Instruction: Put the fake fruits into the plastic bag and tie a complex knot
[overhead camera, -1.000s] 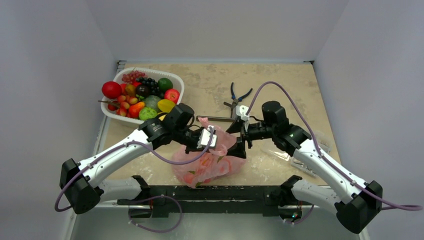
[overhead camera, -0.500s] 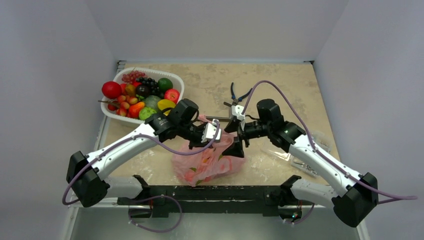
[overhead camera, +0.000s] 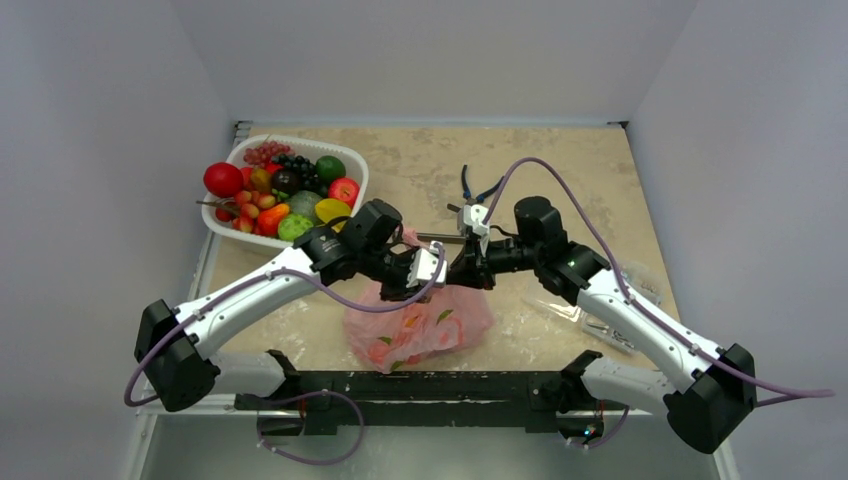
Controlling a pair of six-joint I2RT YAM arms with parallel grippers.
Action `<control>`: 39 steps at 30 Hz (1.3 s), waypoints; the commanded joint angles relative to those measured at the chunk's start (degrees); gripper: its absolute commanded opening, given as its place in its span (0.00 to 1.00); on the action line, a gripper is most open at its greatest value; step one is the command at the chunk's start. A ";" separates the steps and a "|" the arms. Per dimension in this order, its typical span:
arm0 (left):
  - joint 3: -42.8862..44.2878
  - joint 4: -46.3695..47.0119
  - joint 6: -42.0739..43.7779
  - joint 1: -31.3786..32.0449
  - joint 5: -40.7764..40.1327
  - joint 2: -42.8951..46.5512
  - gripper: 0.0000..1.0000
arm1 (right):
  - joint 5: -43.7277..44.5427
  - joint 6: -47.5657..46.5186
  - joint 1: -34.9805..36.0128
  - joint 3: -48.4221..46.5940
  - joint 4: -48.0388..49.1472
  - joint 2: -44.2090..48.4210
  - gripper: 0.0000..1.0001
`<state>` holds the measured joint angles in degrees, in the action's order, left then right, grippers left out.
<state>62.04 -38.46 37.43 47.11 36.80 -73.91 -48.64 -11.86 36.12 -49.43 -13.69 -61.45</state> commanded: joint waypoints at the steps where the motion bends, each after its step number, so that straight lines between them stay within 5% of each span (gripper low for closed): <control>1: 3.96 -1.13 -2.77 0.07 -0.94 4.92 0.38 | 3.01 -0.59 0.37 0.10 2.21 1.60 0.00; 4: 4.36 -4.46 -7.40 -4.81 4.24 13.26 0.57 | 4.17 -0.96 0.39 0.02 1.69 2.22 0.00; 8: 6.10 -2.26 -20.33 -13.69 5.55 21.57 0.65 | 4.09 -1.06 0.64 0.46 1.85 2.80 0.00; 12: 13.44 -3.94 -24.95 -14.61 -0.99 14.28 0.67 | 4.18 -0.80 1.54 0.93 2.90 3.18 0.00; 19: 21.89 -7.66 -26.83 -14.64 2.33 2.64 0.64 | 5.35 -1.52 2.56 0.38 2.72 2.22 0.00; 24: 21.78 -10.40 -24.65 -14.65 9.40 1.13 0.50 | 5.88 -2.00 2.61 0.12 1.68 2.28 0.00; 28: 21.00 -10.54 -24.80 -14.71 14.06 2.29 0.02 | 6.70 -2.07 2.63 0.24 1.02 2.25 0.00; 31: 19.83 -9.74 -25.90 -14.68 14.43 4.87 0.00 | 7.36 -2.26 2.56 1.21 0.99 2.83 0.00; 34: 19.38 -11.46 -24.76 -14.73 13.68 6.19 0.30 | 7.31 -2.28 2.62 1.92 0.94 3.71 0.00; 39: 19.41 -13.32 -23.21 -14.81 11.40 5.22 0.47 | 6.84 -2.12 2.58 2.21 0.48 4.69 0.00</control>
<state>81.62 -50.06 12.95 32.64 48.23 -68.38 -42.41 -13.15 38.61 -47.44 -13.17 -58.50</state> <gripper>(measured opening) 0.438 0.018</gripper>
